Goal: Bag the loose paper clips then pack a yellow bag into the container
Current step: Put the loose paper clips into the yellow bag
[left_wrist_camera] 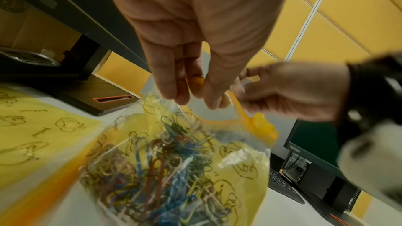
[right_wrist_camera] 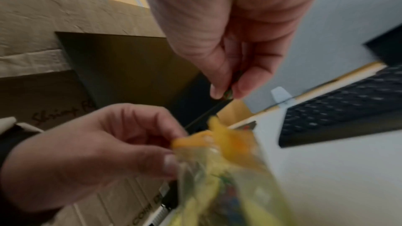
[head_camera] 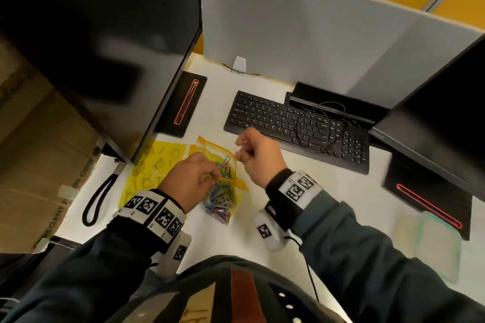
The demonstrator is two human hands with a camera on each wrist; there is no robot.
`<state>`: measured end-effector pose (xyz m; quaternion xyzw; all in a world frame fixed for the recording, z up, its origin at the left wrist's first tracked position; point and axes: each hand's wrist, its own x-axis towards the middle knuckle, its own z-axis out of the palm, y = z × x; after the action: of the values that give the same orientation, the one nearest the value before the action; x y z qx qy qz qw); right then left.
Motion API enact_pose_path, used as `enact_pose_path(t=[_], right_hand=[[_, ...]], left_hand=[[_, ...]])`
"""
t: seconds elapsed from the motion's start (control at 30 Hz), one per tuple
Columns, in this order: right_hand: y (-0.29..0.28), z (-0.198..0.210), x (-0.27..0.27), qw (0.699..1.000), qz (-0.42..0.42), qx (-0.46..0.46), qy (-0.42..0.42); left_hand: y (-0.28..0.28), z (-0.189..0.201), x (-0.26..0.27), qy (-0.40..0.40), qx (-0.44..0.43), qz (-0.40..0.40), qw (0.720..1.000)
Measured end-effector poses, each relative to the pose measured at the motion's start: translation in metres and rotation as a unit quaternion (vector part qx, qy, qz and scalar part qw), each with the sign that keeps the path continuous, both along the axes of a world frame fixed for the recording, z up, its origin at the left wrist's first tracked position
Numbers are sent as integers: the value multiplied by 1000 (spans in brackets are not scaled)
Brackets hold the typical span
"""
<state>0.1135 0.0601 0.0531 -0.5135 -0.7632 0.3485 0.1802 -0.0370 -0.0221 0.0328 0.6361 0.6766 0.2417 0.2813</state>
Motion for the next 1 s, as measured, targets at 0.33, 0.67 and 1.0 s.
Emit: enact_pose_path(t=[0.33,0.67,1.0], right_hand=[[-16,-10,8,987,47,-29,-150],[8,1,39,987,1,83,-139],[-16,-30,112,984,-158,55,-62]], left_hand=[[-4,-11,-7,-3,-28,43,999],[31,4,-31,124,28,-11,992],[16,-6,47,123,6,-90,988]])
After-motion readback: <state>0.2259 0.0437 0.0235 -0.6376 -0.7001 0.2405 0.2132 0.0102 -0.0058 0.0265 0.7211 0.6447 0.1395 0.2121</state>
